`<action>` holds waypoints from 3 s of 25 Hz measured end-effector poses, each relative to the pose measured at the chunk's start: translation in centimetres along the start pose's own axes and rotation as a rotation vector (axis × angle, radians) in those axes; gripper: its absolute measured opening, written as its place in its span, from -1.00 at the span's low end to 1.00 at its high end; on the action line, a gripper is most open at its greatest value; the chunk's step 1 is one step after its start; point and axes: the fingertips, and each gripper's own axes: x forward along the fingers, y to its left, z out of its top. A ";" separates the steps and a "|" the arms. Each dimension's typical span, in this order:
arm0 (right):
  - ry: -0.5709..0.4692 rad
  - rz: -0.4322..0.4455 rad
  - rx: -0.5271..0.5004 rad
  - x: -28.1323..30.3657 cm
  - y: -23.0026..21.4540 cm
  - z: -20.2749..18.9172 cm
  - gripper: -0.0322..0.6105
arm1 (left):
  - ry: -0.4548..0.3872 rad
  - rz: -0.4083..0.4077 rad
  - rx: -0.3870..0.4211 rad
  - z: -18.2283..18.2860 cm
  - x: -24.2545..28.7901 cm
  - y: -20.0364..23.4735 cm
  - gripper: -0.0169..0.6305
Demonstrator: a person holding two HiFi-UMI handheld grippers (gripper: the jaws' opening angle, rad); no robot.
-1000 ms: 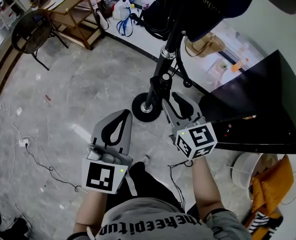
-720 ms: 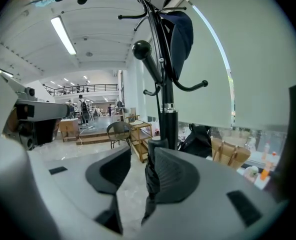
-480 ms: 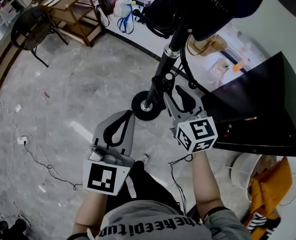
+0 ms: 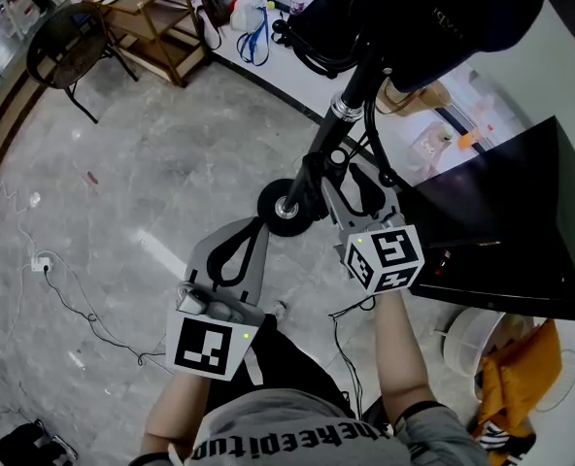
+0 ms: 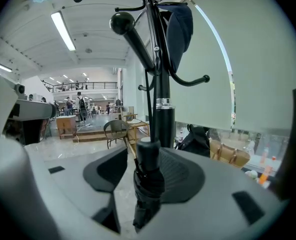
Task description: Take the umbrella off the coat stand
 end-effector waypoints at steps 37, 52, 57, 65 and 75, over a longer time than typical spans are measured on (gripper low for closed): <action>-0.014 -0.037 -0.054 2.5 -1.4 0.3 -0.16 | 0.004 0.046 0.006 -0.4 0.4 1.6 -0.90; -0.013 -0.004 -0.051 4.4 -1.0 0.6 -0.16 | 0.010 0.059 0.007 -0.6 0.9 2.3 -0.90; -0.024 -0.005 -0.041 4.6 -0.7 0.4 -0.23 | 0.007 0.062 -0.001 -0.6 1.1 2.5 -0.90; -0.042 -0.059 0.052 4.3 -1.0 1.0 -0.26 | 0.013 0.063 -0.005 -0.7 0.7 3.1 -0.90; -0.150 -0.154 0.041 1.8 -0.7 5.0 -0.27 | -0.002 0.036 0.002 -0.1 0.0 3.6 -0.90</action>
